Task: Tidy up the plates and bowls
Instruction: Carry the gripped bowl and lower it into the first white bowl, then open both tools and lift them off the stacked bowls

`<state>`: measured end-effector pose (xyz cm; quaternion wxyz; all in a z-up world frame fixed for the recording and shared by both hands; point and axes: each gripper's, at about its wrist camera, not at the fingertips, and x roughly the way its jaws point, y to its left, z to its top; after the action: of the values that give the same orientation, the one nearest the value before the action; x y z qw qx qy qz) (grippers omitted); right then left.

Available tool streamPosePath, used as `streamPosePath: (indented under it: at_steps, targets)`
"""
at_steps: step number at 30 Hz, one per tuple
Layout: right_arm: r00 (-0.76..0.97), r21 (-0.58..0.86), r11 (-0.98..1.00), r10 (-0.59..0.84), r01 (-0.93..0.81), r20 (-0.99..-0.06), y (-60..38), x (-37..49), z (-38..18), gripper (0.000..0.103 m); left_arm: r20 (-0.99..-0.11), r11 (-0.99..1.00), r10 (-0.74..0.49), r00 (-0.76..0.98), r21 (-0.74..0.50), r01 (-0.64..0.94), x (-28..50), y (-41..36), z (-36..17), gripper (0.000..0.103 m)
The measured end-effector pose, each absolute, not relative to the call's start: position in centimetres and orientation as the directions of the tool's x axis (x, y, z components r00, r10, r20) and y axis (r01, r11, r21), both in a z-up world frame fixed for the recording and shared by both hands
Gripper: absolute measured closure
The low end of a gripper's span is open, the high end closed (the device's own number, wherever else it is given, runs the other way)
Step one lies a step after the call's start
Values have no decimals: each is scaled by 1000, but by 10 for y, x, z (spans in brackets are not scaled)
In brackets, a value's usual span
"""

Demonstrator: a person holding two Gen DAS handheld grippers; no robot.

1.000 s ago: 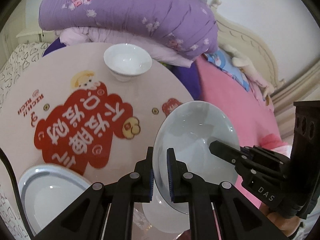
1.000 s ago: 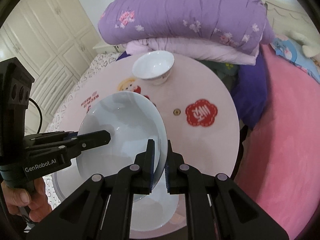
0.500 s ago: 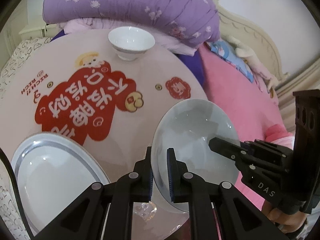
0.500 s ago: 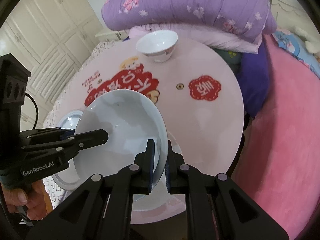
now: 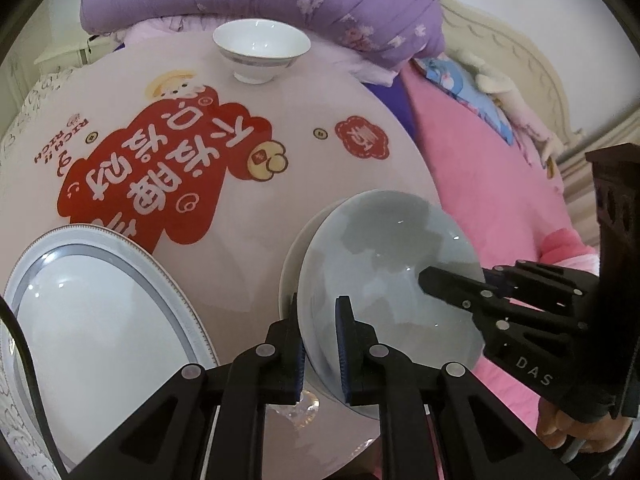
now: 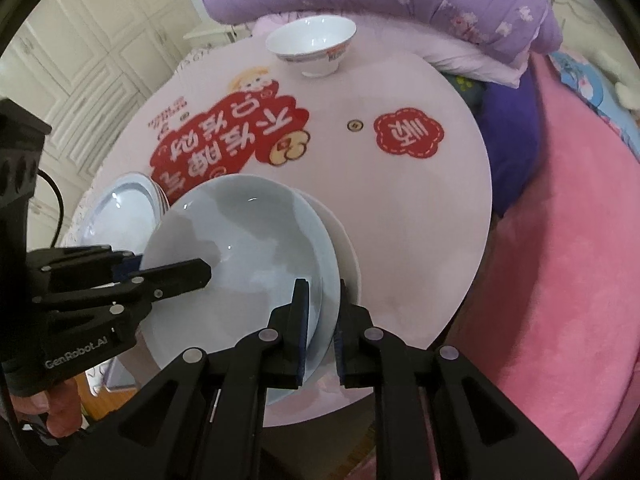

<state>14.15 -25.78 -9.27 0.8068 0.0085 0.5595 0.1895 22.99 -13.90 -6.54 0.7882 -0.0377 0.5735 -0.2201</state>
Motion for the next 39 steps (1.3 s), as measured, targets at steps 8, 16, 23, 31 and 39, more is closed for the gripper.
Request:
streamPosePath:
  at_steps: [8,16,23,31,39]
  targets:
    - [273,264,922,342,-283,-899,-261,147,-94,89,-889,902,-375,262,-284,326,226,-141,-67,89]
    - [243,337,908,395,-248,-886,-267,152,-94,82,-894,898,-368,257,-269,348,222,-146,-65,82]
    - [232,357,900,414,-251,-880,-264,151,-93,72,-891,895,-379,248,-285,344,223,-145,-65,78]
    - [241,349,898,414,-270,-878,-262,148,-89,68,-878,875,-439,190,-370,312,233,-136,-65,71]
    - [298,290,913,373,-286,-879,-262,145,-79,67,-891,894,-386,241,-295,338,228,-148,-59,69]
